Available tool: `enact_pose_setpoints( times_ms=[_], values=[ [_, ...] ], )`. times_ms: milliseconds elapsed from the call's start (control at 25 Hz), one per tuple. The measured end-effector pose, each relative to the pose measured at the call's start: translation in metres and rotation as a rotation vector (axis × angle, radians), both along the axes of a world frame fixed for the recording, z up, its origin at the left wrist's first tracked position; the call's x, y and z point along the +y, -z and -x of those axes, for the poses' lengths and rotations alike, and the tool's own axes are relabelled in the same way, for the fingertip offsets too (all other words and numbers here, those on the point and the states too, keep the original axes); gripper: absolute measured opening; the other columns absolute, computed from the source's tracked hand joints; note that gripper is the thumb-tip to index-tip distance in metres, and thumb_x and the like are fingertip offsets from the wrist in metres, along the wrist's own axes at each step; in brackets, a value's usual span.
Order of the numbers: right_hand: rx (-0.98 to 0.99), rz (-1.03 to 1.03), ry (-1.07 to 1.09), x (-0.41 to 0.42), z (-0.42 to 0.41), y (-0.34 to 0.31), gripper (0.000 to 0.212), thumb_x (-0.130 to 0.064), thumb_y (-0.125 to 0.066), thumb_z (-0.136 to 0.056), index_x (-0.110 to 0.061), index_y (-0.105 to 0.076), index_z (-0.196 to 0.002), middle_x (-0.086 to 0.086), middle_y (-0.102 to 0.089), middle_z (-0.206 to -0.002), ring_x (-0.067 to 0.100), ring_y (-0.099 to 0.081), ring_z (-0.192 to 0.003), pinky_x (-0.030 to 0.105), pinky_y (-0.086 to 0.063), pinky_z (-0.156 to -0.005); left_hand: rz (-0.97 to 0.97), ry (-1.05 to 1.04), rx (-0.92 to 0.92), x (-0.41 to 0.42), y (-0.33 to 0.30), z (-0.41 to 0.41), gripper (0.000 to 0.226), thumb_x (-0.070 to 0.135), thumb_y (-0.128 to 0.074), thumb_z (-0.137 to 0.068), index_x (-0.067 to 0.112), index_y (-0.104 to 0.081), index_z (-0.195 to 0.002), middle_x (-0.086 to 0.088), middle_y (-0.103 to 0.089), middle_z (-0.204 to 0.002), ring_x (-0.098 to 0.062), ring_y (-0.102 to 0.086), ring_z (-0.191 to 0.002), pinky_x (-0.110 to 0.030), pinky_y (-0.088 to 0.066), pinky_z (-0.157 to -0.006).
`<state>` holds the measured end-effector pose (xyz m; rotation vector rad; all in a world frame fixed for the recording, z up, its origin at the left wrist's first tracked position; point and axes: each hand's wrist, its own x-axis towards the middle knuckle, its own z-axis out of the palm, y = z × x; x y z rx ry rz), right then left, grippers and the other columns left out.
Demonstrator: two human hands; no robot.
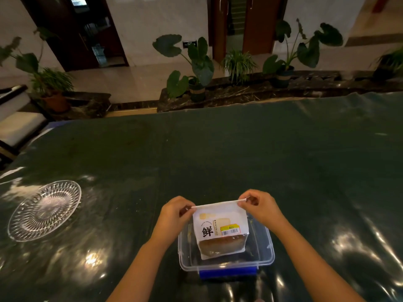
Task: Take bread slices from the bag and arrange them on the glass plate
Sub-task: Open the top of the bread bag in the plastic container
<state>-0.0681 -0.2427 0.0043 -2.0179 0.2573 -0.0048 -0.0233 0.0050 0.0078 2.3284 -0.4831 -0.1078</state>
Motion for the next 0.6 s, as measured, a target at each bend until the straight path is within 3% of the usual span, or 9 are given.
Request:
enact_pose_setpoints(
  times_ms=[160, 320, 480, 600],
  values=[
    [0.069, 0.03, 0.012, 0.005, -0.009, -0.002, 0.014, -0.026, -0.064, -0.082, -0.014, -0.06, -0.075, 0.002, -0.058, -0.09, 0.017, -0.057, -0.085, 0.017, -0.045, -0.064, -0.001, -0.034, 0.042, -0.004, -0.004, -0.001, 0.012, 0.021, -0.068, -0.081, 0.026, -0.064, -0.09, 0.016, -0.054, -0.087, -0.006, -0.058, -0.08, -0.012, -0.045, -0.065],
    [0.131, -0.005, 0.033, 0.011, -0.016, 0.0, 0.018, -0.029, -0.06, -0.084, -0.014, -0.056, -0.075, 0.009, -0.059, -0.102, 0.021, -0.057, -0.092, 0.02, -0.046, -0.066, -0.019, 0.007, -0.003, -0.009, -0.005, 0.001, 0.024, 0.02, -0.071, -0.078, 0.032, -0.058, -0.094, 0.018, -0.052, -0.093, -0.004, -0.056, -0.085, -0.015, -0.049, -0.073],
    [0.093, -0.049, 0.044, 0.011, -0.015, -0.001, 0.015, -0.027, -0.061, -0.084, -0.013, -0.06, -0.079, 0.008, -0.062, -0.097, 0.021, -0.059, -0.092, 0.023, -0.047, -0.071, 0.047, -0.02, 0.008, -0.008, -0.007, -0.003, 0.015, 0.02, -0.07, -0.079, 0.025, -0.069, -0.093, 0.016, -0.059, -0.087, -0.001, -0.057, -0.084, -0.012, -0.046, -0.069],
    [0.005, -0.108, -0.004, 0.009, -0.013, -0.009, 0.005, -0.023, -0.064, -0.082, -0.022, -0.064, -0.077, -0.004, -0.065, -0.088, 0.013, -0.061, -0.089, 0.019, -0.047, -0.071, 0.095, -0.076, 0.069, -0.01, -0.009, -0.005, 0.01, 0.019, -0.067, -0.082, 0.021, -0.071, -0.09, 0.012, -0.062, -0.083, -0.003, -0.06, -0.081, -0.014, -0.048, -0.069]
  ],
)
